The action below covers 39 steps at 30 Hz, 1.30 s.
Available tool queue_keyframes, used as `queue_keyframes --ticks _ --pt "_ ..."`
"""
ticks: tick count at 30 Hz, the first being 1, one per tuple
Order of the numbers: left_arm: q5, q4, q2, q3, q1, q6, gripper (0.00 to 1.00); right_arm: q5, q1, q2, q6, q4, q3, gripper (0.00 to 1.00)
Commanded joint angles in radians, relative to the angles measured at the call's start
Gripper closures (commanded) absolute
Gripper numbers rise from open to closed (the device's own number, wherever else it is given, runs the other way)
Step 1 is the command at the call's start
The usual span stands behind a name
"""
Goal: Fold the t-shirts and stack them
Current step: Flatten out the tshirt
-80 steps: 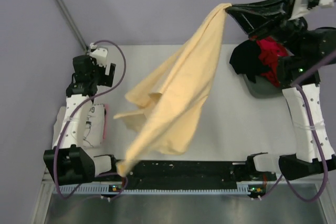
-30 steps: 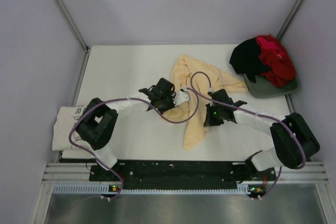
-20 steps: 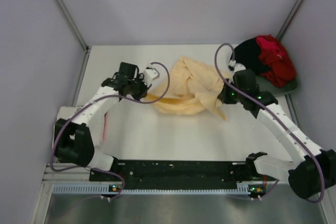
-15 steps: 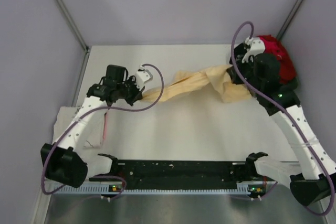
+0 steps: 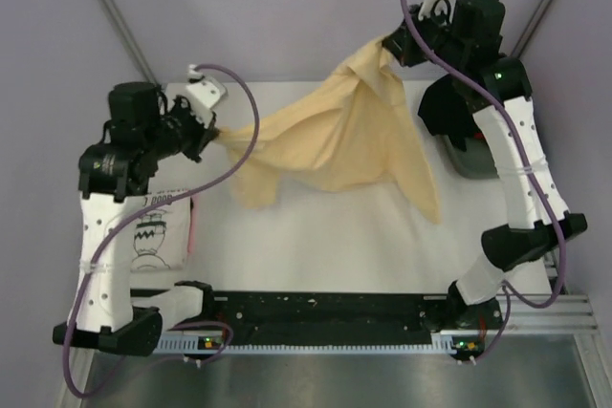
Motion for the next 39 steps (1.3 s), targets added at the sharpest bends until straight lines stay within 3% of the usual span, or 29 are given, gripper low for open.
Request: queue_keyframes --ticks 1,4,8,13,15,22,25,28,29,30,33,34,37,39 --pt "-0.232 0.086 0.018 0.357 0.053 -0.127 1.00 -0.238 0.030 0.171 0.103 0.120 0.457 1.00" --pt "-0.307 0.109 0.064 0.572 0.071 -0.181 1.00 -0.349 0.035 0.238 0.216 0.219 0.561 1.00" --pt "-0.210 0.052 0.086 0.680 0.071 -0.186 1.00 -0.340 0.032 0.175 0.196 0.342 0.384 1.00" --pt "0.303 -0.023 0.027 0.381 0.064 -0.089 1.00 -0.343 0.003 0.126 0.126 0.370 0.135 1.00" --pt "0.442 -0.031 0.009 0.243 0.013 -0.059 1.00 -0.337 -0.025 0.135 0.125 0.369 0.061 1.00" --pt "0.337 0.007 0.066 -0.082 -0.439 0.040 1.00 -0.251 -0.092 0.231 0.025 0.310 -0.121 1.00" --pt "0.224 0.113 0.105 -0.190 -0.660 0.041 0.81 -0.174 -0.132 0.277 0.016 0.290 -0.172 1.00" --pt "0.207 0.138 0.168 -0.210 -0.832 0.083 0.46 -0.084 -0.183 0.333 0.022 0.278 -0.172 1.00" --pt "0.181 0.139 0.191 -0.197 -0.867 0.092 0.41 -0.045 -0.194 0.356 0.017 0.272 -0.159 1.00" --pt "0.167 0.138 0.204 -0.183 -0.869 0.093 0.36 -0.002 -0.200 0.377 0.013 0.260 -0.137 0.92" --pt "-0.011 0.132 0.233 -0.126 -0.832 0.067 0.32 0.108 -0.221 0.495 0.017 0.156 0.008 0.47" --pt "-0.072 0.142 0.230 -0.127 -0.803 0.060 0.30 0.140 -0.229 0.544 0.020 0.087 0.074 0.39" --pt "-0.093 0.164 0.211 -0.156 -0.600 0.093 0.27 0.197 -0.253 0.633 0.042 -0.106 0.266 0.36" --pt "-0.114 0.176 0.204 -0.195 -0.445 0.164 0.25 0.202 -0.253 0.598 0.047 -0.154 0.254 0.36"
